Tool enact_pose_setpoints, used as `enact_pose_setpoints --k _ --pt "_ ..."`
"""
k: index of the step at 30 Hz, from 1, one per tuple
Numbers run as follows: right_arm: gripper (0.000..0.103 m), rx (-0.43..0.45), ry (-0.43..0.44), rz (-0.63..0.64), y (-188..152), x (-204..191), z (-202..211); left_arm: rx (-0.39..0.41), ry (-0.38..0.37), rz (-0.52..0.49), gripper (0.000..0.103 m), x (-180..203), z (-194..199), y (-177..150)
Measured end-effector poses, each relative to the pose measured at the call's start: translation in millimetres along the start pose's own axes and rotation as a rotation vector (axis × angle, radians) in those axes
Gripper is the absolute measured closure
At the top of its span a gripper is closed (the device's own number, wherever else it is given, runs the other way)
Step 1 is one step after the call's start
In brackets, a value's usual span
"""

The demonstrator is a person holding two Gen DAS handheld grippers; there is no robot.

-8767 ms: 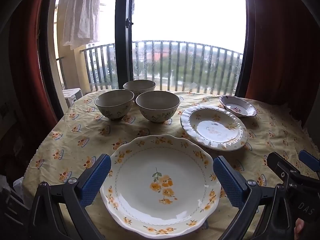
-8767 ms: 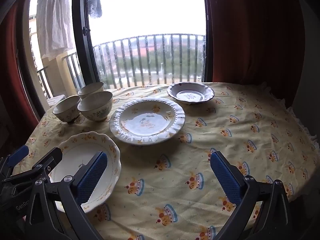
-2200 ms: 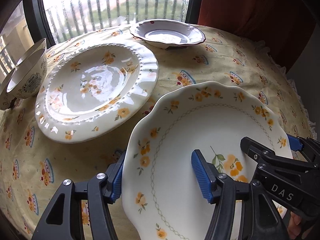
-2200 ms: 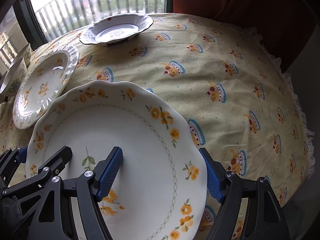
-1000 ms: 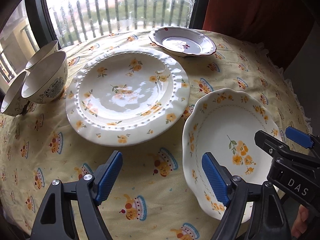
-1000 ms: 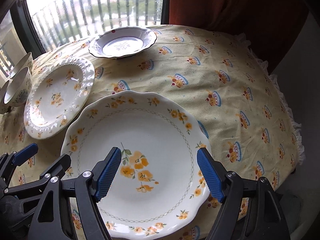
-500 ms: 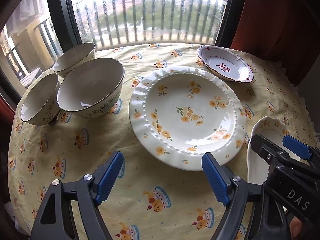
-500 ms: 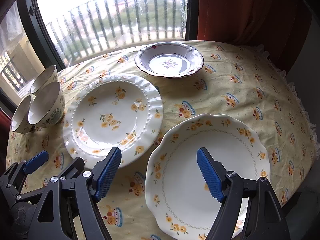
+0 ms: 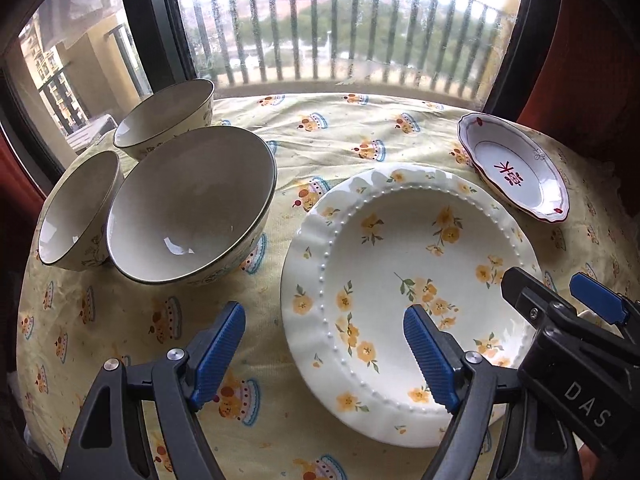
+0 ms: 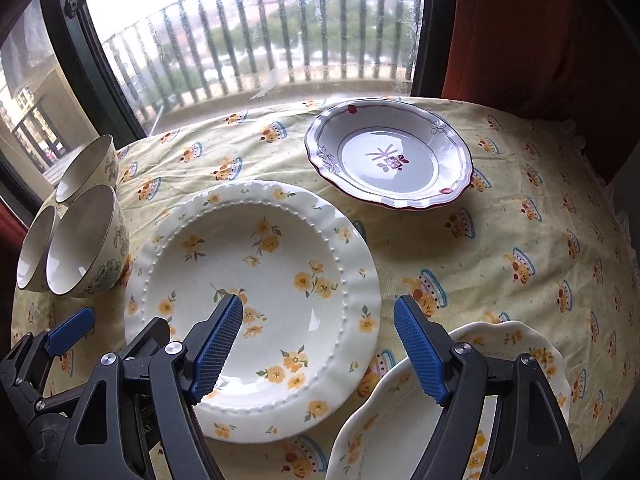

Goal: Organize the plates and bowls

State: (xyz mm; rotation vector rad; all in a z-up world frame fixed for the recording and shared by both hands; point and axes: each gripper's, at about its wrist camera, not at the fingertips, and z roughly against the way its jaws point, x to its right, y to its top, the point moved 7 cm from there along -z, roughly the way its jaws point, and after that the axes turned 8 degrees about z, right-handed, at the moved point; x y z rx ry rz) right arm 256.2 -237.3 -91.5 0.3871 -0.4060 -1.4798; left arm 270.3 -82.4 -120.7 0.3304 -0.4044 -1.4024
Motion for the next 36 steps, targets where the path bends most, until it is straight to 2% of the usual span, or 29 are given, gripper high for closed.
enact_pose_setpoints --k 4,9,15,18,24,36 --pt "0.022 -0.019 0.019 0.009 9 4 -27 -0.032 0.009 0.04 0.02 9 -17 -1" --pt "0.022 -0.059 0.055 0.018 11 9 -51 -0.043 0.072 0.055 0.02 12 -28 -3" --pt "0.022 -0.09 0.091 0.047 11 7 -68 -0.059 0.082 0.061 0.021 13 -40 -4" --pt "0.021 -0.098 0.066 0.064 10 4 -67 -0.045 0.076 0.032 0.021 14 -40 -5" --pt "0.021 -0.116 0.086 0.044 0 -1 -61 -0.056 0.07 0.015 0.022 2 -31 -14" --pt "0.021 -0.177 0.121 0.055 -43 -45 -37 -0.09 0.069 -0.015 0.022 -44 -6 -52"
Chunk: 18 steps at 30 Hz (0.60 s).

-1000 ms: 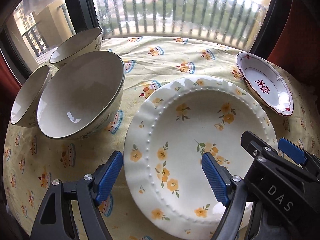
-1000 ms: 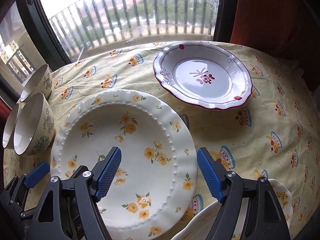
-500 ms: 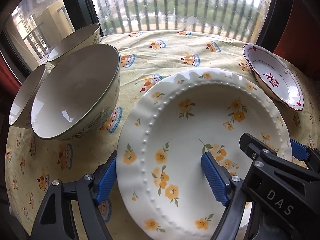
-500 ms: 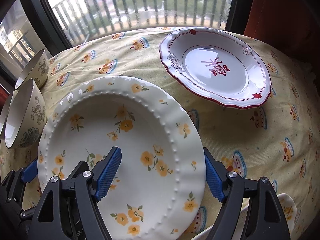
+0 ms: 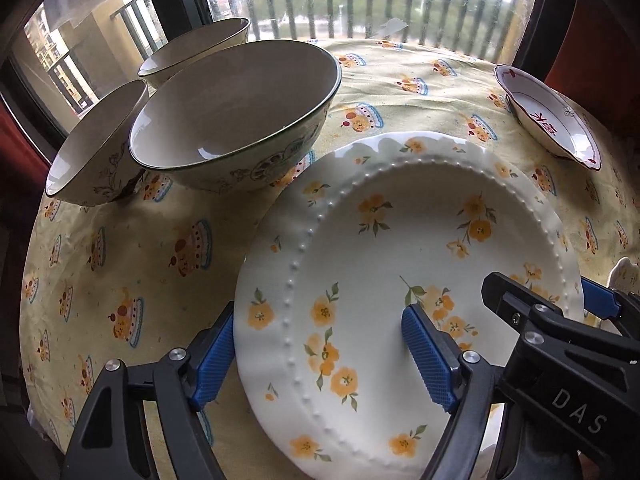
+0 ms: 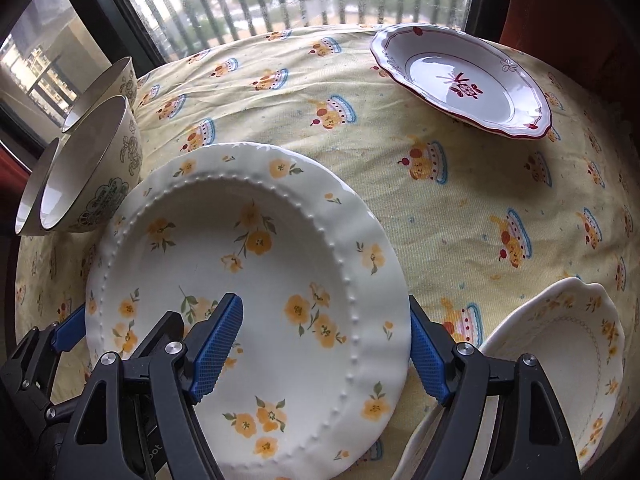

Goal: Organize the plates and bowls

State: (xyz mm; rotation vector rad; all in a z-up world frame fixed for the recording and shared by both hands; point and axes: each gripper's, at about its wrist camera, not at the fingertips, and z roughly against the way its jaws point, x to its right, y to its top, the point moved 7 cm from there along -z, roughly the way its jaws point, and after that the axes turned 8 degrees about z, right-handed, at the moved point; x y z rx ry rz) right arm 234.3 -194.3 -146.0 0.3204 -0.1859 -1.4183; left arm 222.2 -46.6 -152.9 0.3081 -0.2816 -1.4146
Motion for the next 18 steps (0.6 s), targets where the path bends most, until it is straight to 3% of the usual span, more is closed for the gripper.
enact_pose_setpoints --k 9,18 --pt "0.022 -0.021 0.04 0.013 -9 -8 2 -0.005 -0.037 0.001 0.028 -11 3 -2" --pt "0.023 -0.009 0.059 0.094 16 -4 -10 -0.026 -0.067 0.034 0.03 -11 -8 14"
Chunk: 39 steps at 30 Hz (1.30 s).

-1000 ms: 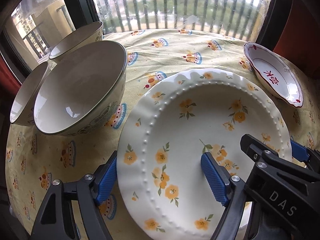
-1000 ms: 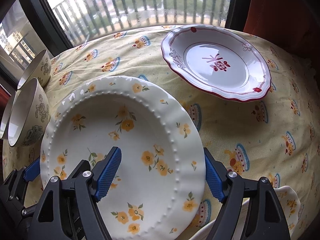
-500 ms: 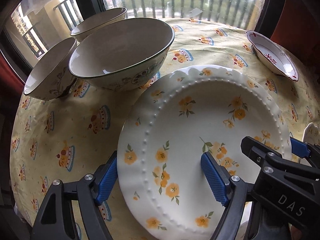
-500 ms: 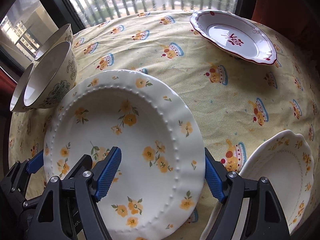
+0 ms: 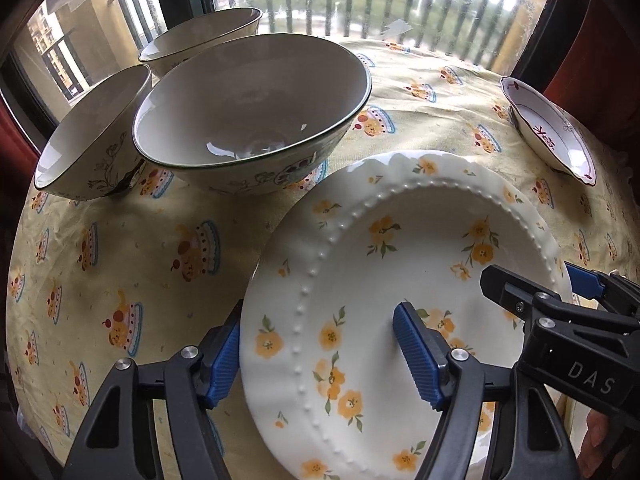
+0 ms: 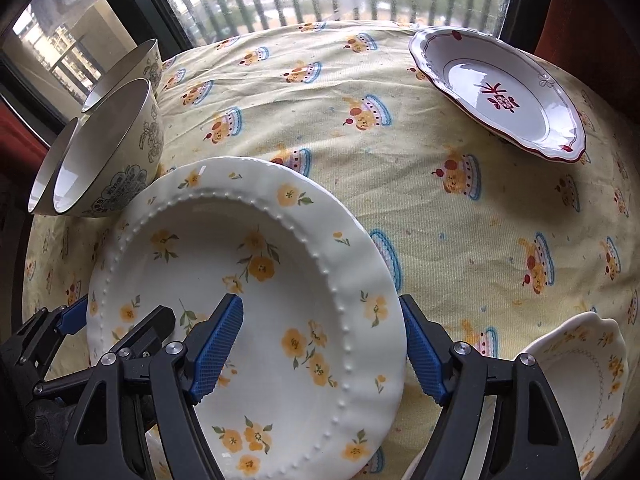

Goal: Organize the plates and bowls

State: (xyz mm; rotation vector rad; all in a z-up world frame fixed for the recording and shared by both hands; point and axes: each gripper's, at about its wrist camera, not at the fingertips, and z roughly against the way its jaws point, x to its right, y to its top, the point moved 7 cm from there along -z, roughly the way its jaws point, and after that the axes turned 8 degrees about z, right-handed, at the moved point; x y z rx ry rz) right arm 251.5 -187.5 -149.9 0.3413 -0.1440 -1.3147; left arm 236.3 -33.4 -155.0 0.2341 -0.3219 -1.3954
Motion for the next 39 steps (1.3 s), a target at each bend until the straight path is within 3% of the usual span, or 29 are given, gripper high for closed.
enact_pose_setpoints --k 4,10,21,39 --pt "0.036 -0.001 -0.026 0.052 9 1 -3 -0.012 0.002 0.013 0.03 -1 -1 3" --pt "0.036 0.016 -0.045 0.104 8 -3 -4 -0.011 0.004 0.046 0.032 -5 1 4" --pt "0.035 -0.029 -0.038 -0.015 -1 1 2 -0.007 -0.011 0.019 0.035 -3 9 3" --pt "0.035 0.036 -0.127 -0.121 -42 -20 54 0.029 -0.113 -0.052 0.035 -12 48 -19"
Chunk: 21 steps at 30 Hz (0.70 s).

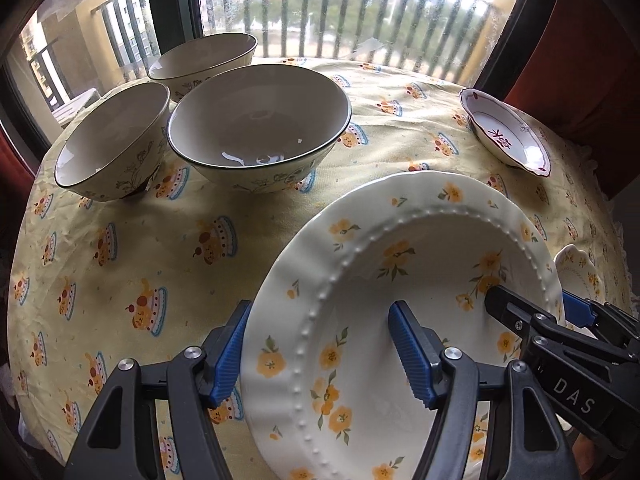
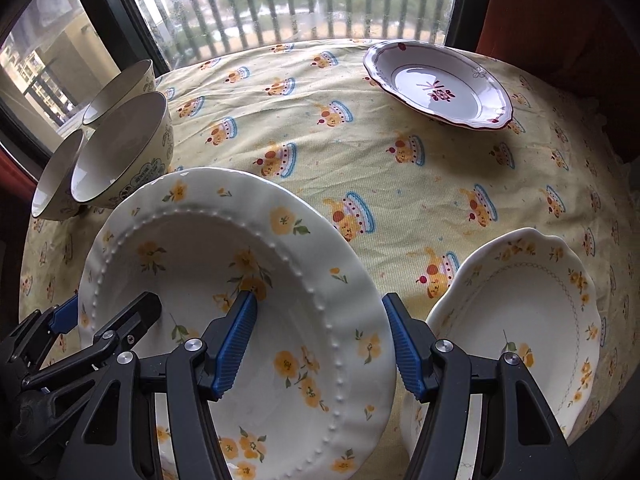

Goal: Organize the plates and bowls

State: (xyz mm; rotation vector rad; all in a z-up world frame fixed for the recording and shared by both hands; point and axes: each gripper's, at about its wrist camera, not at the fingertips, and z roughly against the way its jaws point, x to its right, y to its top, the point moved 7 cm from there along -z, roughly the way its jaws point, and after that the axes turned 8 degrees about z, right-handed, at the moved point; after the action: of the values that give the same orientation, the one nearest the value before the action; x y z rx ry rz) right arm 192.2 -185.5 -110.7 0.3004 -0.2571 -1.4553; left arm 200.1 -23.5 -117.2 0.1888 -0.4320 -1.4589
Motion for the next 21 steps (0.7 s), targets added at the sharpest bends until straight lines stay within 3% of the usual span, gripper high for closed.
enact_pose_setpoints --k 12,21 --pt "0.035 0.04 -0.049 -0.07 -20 19 31 0.027 -0.049 -0.037 0.035 24 21 -13" --pt "0.035 0.056 -0.039 -0.099 -31 63 54 0.064 -0.051 -0.035 0.034 74 35 -23"
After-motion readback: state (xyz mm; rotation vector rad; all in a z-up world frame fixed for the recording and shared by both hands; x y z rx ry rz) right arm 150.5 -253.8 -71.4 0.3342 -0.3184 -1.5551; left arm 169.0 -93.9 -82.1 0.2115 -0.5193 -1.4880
